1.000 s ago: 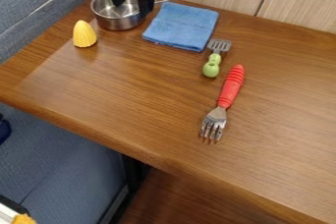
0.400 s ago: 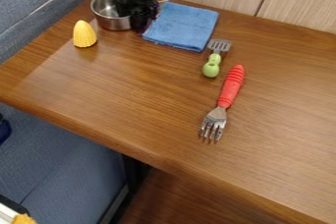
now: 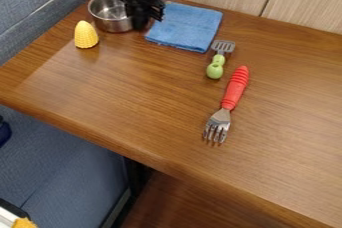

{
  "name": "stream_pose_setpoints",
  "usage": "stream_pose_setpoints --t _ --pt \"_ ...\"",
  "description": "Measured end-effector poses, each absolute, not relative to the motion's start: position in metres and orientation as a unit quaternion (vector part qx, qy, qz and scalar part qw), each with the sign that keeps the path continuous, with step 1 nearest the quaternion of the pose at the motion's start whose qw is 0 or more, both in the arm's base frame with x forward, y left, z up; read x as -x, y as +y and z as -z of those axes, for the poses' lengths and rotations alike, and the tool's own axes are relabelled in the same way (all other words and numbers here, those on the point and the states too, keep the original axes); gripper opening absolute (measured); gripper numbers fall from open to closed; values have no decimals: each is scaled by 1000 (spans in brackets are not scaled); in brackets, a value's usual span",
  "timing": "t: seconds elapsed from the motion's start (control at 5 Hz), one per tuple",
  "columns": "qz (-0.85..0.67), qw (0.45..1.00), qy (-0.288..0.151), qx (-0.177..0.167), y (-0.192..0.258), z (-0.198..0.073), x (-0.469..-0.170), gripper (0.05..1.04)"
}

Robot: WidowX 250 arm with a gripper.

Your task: Moved the silver pot to right side of red fork

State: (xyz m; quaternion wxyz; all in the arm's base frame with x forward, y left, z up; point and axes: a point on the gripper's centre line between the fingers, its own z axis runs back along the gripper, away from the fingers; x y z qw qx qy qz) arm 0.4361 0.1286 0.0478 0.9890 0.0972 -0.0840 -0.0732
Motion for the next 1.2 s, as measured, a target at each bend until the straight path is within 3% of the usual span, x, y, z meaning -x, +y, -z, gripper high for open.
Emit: stream_pose_setpoints --t 0.4,0.6,0.8,1.0,1.2 --pt "48 991 -78 -94 129 -57 -437 79" --pt "42 991 -99 -85 123 -74 -448 79" --pt "53 989 -106 -89 100 -93 -452 79" --pt "57 983 -144 -102 74 -133 -453 79" --pt "56 984 -148 -86 31 -143 -440 79"
